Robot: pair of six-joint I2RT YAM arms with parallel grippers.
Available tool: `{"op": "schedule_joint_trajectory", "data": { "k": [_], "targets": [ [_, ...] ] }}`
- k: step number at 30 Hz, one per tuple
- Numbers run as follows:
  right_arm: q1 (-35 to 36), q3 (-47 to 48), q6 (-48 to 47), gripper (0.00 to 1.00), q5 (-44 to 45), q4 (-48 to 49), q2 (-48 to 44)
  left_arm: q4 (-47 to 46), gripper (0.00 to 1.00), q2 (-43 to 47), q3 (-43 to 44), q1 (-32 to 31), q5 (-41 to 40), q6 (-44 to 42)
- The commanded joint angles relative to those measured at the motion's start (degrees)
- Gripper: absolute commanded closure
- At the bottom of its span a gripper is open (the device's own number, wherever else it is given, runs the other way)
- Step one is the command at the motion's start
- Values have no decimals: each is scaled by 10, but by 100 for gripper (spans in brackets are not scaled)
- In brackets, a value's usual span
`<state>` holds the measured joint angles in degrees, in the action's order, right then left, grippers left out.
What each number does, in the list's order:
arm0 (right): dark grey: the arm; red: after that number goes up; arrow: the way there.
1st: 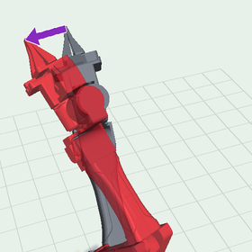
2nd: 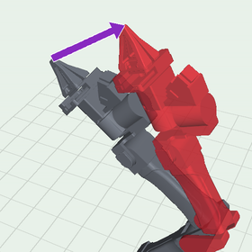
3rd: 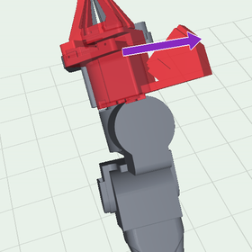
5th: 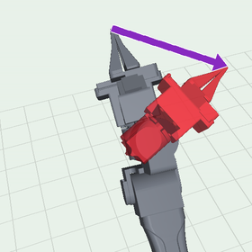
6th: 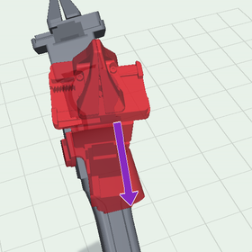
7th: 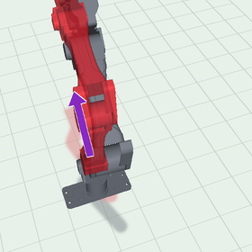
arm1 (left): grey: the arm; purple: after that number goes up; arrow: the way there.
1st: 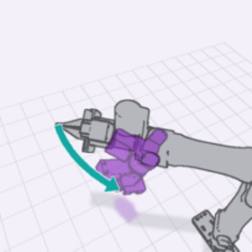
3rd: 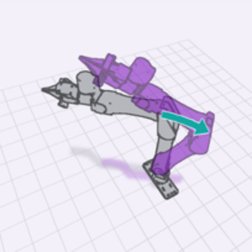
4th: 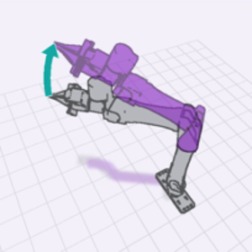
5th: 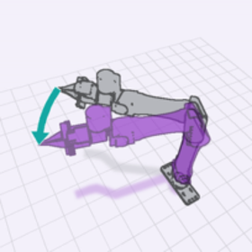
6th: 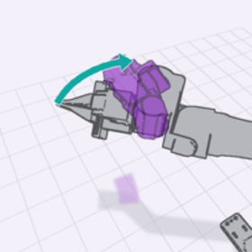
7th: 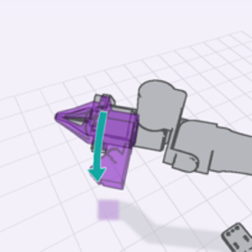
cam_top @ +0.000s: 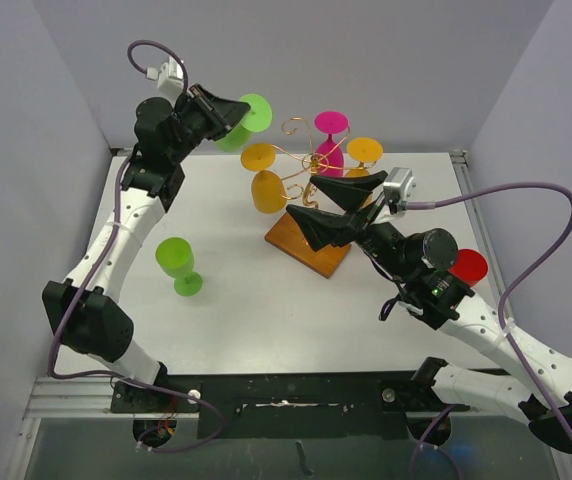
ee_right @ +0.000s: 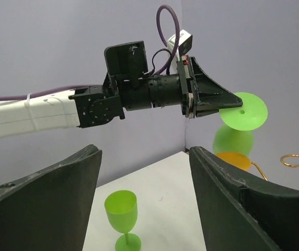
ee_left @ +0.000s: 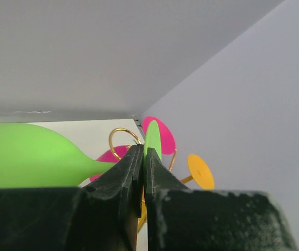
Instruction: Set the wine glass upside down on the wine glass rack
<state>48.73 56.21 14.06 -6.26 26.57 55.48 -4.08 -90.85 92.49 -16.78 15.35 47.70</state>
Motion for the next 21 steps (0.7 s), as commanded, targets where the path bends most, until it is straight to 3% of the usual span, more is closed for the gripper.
{"op": "schedule_joint_trajectory", "data": {
  "k": [1, 21],
  "targets": [
    [-3, 0, 10, 31, 19, 16, -15, -103, 100, -1, 4, 2, 97, 22],
    [-2, -4, 20, 32, 26, 20, -18, -176, 100, -52, -11, -4, 171, 49]
  ]
}}
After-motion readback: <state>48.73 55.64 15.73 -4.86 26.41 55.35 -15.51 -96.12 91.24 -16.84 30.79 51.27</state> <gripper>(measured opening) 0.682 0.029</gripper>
